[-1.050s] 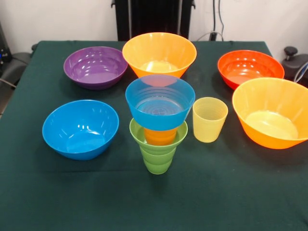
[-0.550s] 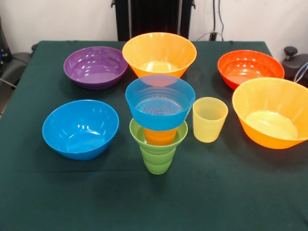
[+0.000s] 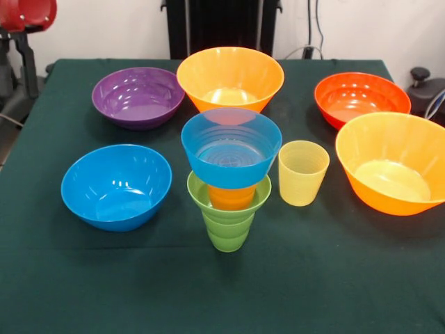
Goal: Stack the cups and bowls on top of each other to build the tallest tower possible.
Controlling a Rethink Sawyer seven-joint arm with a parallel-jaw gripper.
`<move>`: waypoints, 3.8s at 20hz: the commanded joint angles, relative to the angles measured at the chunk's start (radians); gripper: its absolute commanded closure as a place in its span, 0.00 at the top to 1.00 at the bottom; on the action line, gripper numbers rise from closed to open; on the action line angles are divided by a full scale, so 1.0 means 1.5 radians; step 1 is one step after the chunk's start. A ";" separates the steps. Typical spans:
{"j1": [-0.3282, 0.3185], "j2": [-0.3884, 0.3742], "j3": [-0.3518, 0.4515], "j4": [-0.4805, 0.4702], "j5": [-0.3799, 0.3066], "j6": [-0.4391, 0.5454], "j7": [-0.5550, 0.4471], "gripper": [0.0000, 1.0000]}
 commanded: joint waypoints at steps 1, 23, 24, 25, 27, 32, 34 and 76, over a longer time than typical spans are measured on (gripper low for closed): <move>0.020 0.058 0.027 0.052 -0.078 -0.053 -0.023 1.00; 0.020 0.226 0.006 -0.014 -0.160 -0.137 -0.020 1.00; 0.019 0.231 0.003 -0.019 -0.163 -0.136 -0.022 1.00; 0.018 0.237 0.001 -0.024 -0.167 -0.135 -0.024 1.00; 0.012 0.248 0.003 -0.034 -0.174 -0.130 -0.032 1.00; -0.005 0.272 0.005 -0.057 -0.195 -0.117 -0.046 1.00; -0.010 0.278 0.004 -0.063 -0.202 -0.115 -0.048 1.00; -0.077 0.229 0.059 -0.046 -0.216 -0.025 -0.067 1.00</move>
